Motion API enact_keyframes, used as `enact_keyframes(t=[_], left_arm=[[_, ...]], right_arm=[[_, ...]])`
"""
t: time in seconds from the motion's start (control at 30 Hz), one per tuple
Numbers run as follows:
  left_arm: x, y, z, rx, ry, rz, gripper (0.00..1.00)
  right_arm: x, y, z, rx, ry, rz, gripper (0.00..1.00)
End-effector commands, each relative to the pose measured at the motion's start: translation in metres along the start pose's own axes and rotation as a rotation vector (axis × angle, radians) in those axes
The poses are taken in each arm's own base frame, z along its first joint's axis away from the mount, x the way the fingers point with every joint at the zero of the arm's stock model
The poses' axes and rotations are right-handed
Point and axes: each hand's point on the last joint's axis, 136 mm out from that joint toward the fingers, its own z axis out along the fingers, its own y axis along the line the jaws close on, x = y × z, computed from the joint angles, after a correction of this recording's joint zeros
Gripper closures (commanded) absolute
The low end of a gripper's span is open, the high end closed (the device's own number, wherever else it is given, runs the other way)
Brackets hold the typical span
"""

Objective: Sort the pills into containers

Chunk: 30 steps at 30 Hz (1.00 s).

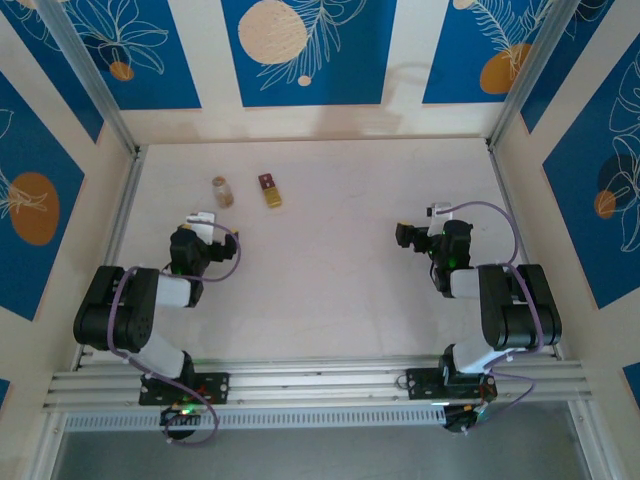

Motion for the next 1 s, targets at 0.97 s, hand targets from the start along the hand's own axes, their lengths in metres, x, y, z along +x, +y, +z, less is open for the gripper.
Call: enact_keyframes(t=[0.97], left_arm=[[-0.0068,0.0066,0.0004,-0.010,-0.021,-0.015,0.00]], right_arm=[[-0.0087,0.0027,0.0015,-0.012,-0.018,-0.011,0.01]])
